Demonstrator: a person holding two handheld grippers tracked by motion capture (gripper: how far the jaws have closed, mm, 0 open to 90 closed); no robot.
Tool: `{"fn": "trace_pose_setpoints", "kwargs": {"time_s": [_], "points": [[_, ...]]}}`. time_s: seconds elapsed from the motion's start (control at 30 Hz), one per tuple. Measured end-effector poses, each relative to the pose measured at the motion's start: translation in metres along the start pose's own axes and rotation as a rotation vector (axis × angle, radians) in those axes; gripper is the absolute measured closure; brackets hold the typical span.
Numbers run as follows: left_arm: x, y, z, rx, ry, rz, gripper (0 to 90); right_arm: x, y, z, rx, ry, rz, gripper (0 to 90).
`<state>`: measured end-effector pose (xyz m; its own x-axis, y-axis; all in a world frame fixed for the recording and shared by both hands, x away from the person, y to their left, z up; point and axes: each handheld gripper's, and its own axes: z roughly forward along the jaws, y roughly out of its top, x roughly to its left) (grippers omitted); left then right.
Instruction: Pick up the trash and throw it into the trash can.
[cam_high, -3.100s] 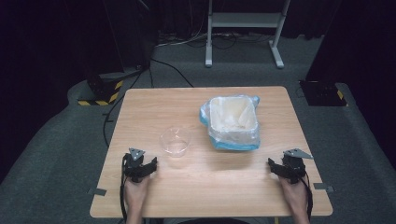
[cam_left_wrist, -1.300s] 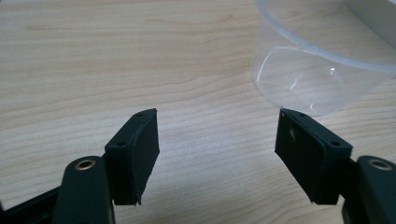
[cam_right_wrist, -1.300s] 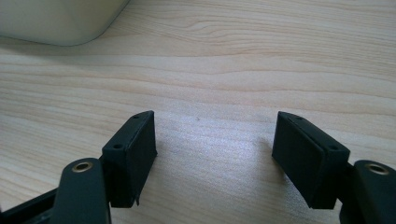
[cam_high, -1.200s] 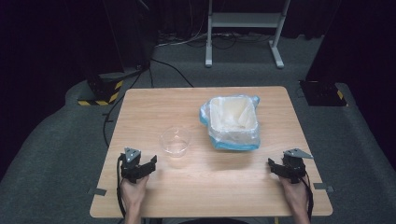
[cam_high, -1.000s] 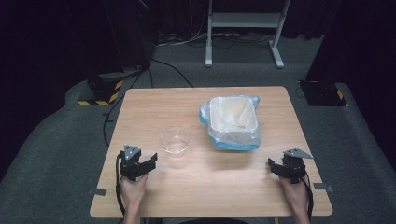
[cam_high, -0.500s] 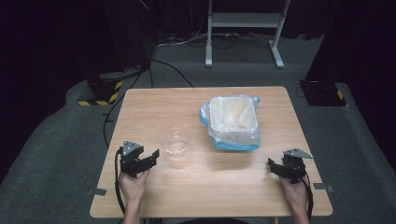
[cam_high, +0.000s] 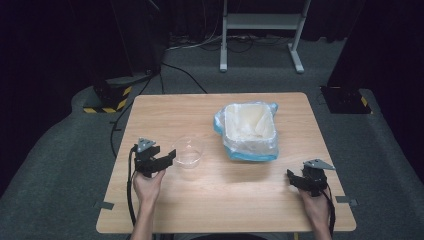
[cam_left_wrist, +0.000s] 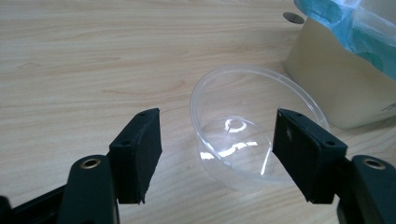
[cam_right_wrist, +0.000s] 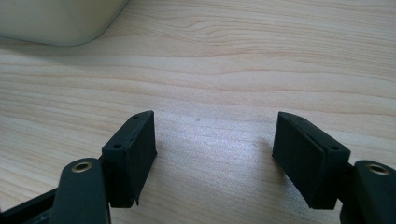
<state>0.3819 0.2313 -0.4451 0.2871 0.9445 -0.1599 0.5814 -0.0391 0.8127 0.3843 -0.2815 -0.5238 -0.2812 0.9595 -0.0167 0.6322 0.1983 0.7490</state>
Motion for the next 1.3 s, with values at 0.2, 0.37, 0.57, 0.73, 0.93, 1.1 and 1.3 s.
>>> {"fn": "trace_pose_setpoints", "kwargs": {"time_s": [0.2, 0.37, 0.57, 0.73, 0.93, 1.1, 1.3], "points": [[-0.002, 0.009, 0.017, 0.029, -0.005, 0.016, 32.0, 0.000, 0.000, 0.000, -0.001, 0.000, -0.003, 29.6], [0.000, 0.012, 0.030, 0.036, 0.000, 0.003, 34.5, 0.000, 0.000, 0.000, -0.003, 0.001, -0.005, 30.2], [0.004, 0.012, 0.044, 0.059, 0.061, -0.001, 39.2, 0.000, 0.000, 0.000, -0.003, 0.001, -0.005, 30.2], [0.007, 0.010, 0.052, 0.068, 0.069, -0.002, 46.7, 0.000, 0.000, 0.000, -0.003, 0.001, -0.005, 30.2], [0.010, 0.008, 0.061, 0.080, 0.070, -0.020, 56.2, 0.000, 0.000, 0.000, -0.003, 0.001, -0.005, 30.2], [0.011, 0.005, 0.069, 0.109, 0.070, -0.018, 66.4, 0.000, 0.000, 0.000, -0.002, 0.001, -0.005, 30.2], [0.010, 0.004, 0.072, 0.118, 0.057, -0.015, 78.5, 0.000, 0.000, 0.000, -0.003, 0.001, -0.005, 30.2]]}}
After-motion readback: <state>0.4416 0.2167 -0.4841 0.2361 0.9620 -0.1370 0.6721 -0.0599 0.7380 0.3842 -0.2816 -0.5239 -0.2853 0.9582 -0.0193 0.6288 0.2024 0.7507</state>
